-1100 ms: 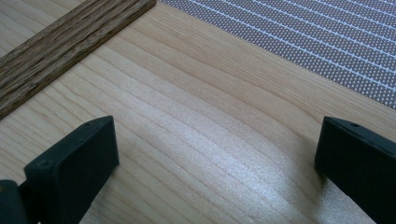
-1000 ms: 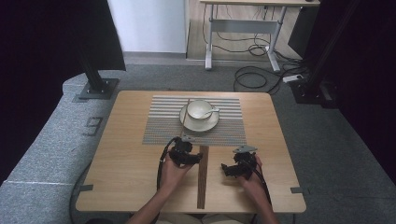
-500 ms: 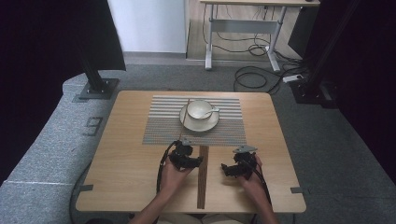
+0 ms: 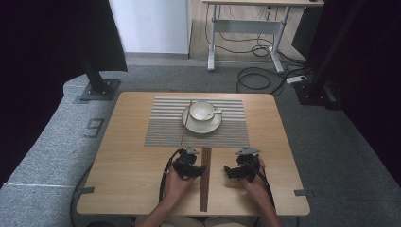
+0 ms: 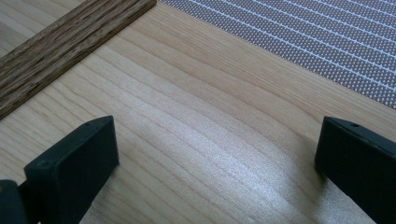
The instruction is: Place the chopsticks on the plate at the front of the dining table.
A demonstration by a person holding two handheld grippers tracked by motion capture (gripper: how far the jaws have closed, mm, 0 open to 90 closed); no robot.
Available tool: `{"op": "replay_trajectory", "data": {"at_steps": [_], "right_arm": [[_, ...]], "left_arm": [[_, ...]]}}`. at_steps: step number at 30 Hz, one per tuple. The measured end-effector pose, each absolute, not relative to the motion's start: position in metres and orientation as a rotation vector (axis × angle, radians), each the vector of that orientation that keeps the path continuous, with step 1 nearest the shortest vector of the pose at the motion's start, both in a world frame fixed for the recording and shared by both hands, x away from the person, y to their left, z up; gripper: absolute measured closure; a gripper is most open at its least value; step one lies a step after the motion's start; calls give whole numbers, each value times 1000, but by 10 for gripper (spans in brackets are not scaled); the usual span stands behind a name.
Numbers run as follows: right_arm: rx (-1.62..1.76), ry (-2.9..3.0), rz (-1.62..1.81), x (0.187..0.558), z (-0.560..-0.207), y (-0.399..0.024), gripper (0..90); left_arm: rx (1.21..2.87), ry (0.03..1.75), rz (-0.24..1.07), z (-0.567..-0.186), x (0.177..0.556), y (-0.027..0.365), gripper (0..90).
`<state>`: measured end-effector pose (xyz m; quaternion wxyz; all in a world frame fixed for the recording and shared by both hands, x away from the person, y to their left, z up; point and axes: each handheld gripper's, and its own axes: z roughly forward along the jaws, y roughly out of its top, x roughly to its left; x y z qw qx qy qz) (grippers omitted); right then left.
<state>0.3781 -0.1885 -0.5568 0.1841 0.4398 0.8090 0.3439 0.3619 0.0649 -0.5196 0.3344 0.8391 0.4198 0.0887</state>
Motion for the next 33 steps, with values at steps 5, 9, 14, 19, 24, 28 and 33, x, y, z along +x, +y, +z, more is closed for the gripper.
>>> {"op": "replay_trajectory", "data": {"at_steps": [5, 9, 14, 19, 24, 28, 33], "right_arm": [[1239, 2281, 969, 378, -557, -189, 0], [1240, 2280, 970, 378, -557, -188, 0], [1239, 2281, 969, 378, -557, -189, 0], [1239, 2281, 969, 378, -557, -189, 0], [1239, 2281, 969, 378, -557, -189, 0], [1240, 2281, 970, 378, -557, -188, 0], [1239, 2281, 969, 378, -557, -189, 0]], "left_arm": [[2202, 1098, 225, -524, 359, 65, 475], [2204, 1103, 222, -526, 358, 66, 483], [2203, 1111, 223, -527, 358, 67, 489], [2208, 1112, 219, -529, 358, 67, 494], [2220, 1110, 232, -531, 358, 66, 494], [2225, 1110, 237, -530, 358, 66, 496], [2220, 1106, 226, -530, 357, 65, 489]]}}
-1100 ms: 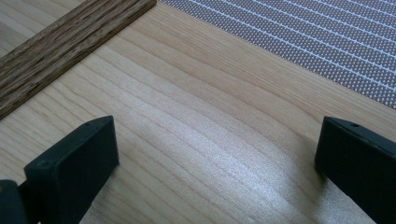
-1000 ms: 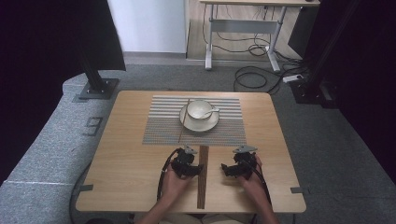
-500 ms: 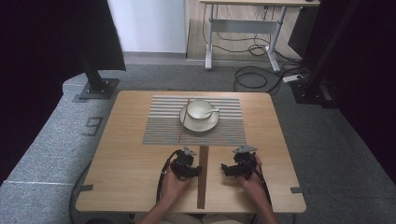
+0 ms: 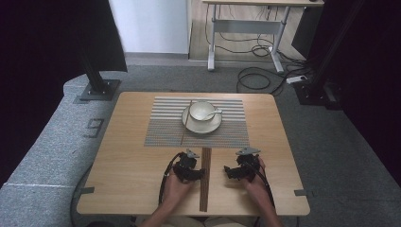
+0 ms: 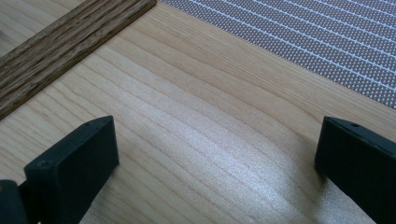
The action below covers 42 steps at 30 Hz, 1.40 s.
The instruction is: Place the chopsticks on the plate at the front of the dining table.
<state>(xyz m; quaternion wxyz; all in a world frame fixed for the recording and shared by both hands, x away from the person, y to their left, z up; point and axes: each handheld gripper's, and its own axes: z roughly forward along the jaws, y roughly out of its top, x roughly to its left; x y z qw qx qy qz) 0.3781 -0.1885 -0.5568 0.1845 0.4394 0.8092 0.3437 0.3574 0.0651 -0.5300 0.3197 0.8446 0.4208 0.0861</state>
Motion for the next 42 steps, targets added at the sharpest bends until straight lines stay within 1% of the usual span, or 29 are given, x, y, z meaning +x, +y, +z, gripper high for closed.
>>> {"op": "replay_trajectory", "data": {"at_steps": [16, 21, 26, 32, 35, 42], "right_arm": [[1237, 2283, 969, 378, -557, -188, 0], [1236, 2283, 970, 378, -557, -188, 0], [1236, 2283, 969, 378, -557, -188, 0], [1236, 2283, 969, 378, -557, -188, 0], [1236, 2283, 969, 378, -557, -188, 0], [1236, 2284, 970, 378, -557, -188, 0]], "left_arm": [[2227, 1107, 236, -532, 356, 64, 498], [2234, 1111, 249, -532, 355, 65, 519], [2260, 1110, 289, -531, 352, 64, 561], [2272, 1125, 337, -531, 352, 65, 578], [2280, 1131, 358, -531, 351, 66, 605], [2277, 1151, 373, -531, 349, 69, 639]]}}
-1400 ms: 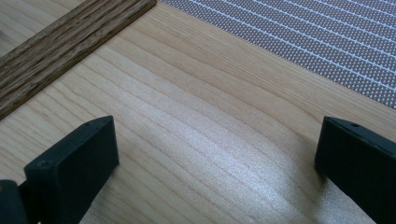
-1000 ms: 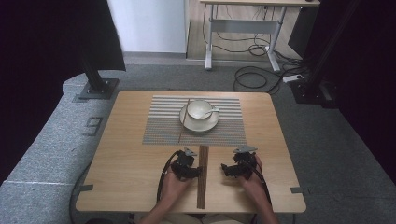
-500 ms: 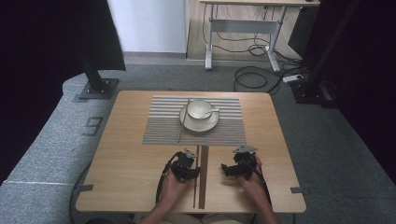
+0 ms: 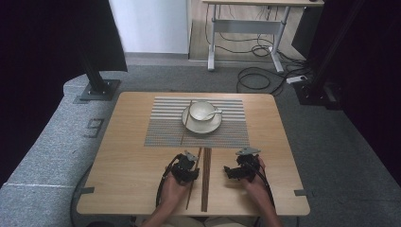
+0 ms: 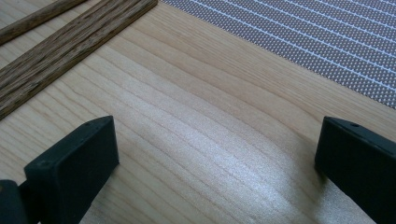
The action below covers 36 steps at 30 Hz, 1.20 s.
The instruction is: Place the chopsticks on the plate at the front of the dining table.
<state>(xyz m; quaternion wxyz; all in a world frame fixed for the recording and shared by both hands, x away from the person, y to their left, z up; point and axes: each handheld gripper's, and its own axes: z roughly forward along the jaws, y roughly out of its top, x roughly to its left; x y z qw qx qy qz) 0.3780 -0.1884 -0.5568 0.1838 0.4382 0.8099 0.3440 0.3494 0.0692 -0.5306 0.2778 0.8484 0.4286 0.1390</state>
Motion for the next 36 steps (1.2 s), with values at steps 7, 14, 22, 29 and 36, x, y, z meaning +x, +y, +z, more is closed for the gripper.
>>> {"op": "replay_trajectory", "data": {"at_steps": [7, 14, 22, 29, 36], "right_arm": [[1236, 2284, 969, 378, -557, -188, 0], [1235, 2284, 969, 378, -557, -188, 0], [1235, 2284, 969, 378, -557, -188, 0], [1235, 2284, 970, 378, -557, -188, 0], [1235, 2284, 970, 378, -557, -188, 0]], "left_arm": [[2262, 1178, 374, -530, 349, 78, 708], [2252, 1203, 380, -530, 353, 84, 717], [2244, 1213, 389, -530, 355, 85, 781], [2240, 1215, 391, -531, 356, 89, 834], [2227, 1220, 385, -531, 356, 91, 840]]}}
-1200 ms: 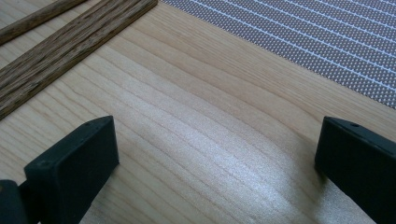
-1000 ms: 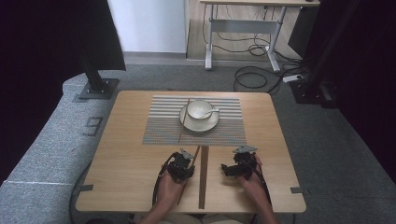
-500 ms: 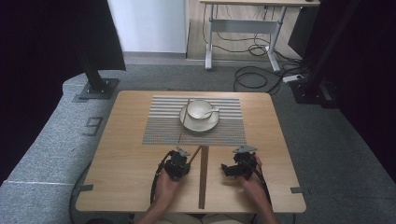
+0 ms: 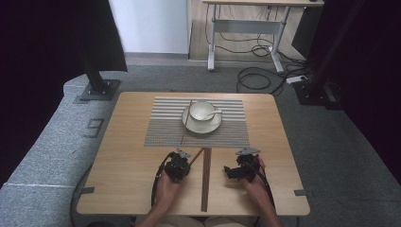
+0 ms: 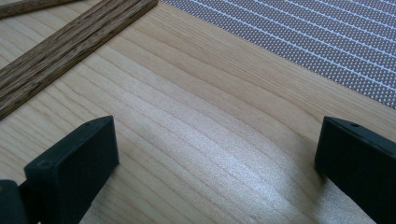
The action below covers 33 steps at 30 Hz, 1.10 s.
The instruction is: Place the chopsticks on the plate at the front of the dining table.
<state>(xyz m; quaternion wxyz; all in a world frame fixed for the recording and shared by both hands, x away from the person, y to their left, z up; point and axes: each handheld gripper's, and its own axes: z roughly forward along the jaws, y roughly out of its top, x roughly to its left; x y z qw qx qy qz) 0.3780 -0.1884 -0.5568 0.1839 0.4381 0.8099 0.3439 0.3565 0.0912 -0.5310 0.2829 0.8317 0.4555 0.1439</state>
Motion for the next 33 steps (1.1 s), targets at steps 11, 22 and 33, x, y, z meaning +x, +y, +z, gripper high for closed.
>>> {"op": "replay_trajectory", "data": {"at_steps": [11, 22, 33], "right_arm": [[1235, 2284, 970, 378, -557, -188, 0], [1235, 2284, 970, 378, -557, -188, 0], [1233, 2285, 970, 378, -557, -188, 0]], "left_arm": [[2198, 1225, 387, -524, 356, 100, 843], [2160, 1233, 407, -515, 359, 106, 843], [2126, 1251, 425, -507, 364, 113, 843]]}}
